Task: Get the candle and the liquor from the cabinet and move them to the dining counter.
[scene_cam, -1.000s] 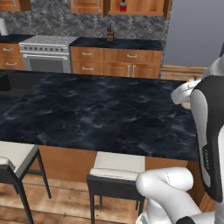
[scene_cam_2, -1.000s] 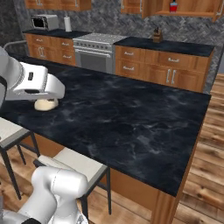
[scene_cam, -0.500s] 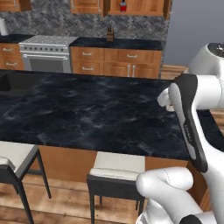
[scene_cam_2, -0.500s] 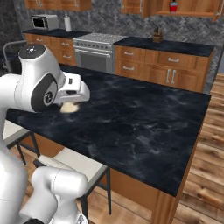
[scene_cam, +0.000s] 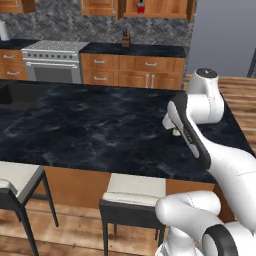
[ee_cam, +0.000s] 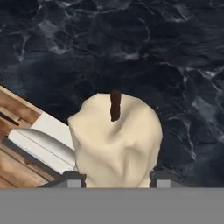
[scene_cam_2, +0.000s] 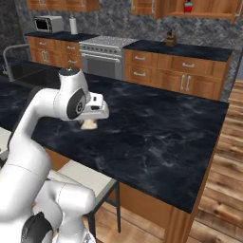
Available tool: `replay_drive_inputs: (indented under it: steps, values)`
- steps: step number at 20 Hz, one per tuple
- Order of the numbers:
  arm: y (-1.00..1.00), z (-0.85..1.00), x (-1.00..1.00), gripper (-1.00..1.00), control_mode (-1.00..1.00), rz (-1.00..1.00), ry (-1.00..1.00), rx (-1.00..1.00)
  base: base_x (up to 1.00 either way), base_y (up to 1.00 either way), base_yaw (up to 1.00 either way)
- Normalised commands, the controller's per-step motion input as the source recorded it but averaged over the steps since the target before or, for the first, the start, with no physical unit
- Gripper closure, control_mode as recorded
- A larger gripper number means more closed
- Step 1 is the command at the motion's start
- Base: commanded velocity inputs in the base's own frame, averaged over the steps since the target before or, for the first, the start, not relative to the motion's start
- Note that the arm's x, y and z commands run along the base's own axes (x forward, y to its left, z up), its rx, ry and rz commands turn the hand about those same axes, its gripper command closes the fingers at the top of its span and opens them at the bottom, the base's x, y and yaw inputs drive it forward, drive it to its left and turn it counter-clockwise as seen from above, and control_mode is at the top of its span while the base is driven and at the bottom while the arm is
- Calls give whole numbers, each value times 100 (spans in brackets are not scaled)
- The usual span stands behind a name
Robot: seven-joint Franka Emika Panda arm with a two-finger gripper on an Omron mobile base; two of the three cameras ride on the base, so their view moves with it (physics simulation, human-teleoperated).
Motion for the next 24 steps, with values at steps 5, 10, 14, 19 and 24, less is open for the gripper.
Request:
replay_drive_inputs:
  steps: [5, 10, 14, 19, 24]
  values:
    - [-1, -69, 94, 100, -100, 0, 3, 2, 0, 0, 0]
    - [0, -67, 78, 100, -100, 0, 0, 0, 0, 0, 0]
    - [-1, -81, 64, 100, -100, 0, -1, 1, 0, 0, 0]
    - [-3, -71, 65, 100, -100, 0, 0, 3, 0, 0, 0]
    - [-1, -57, 53, -100, -100, 0, -1, 6, 0, 0, 0]
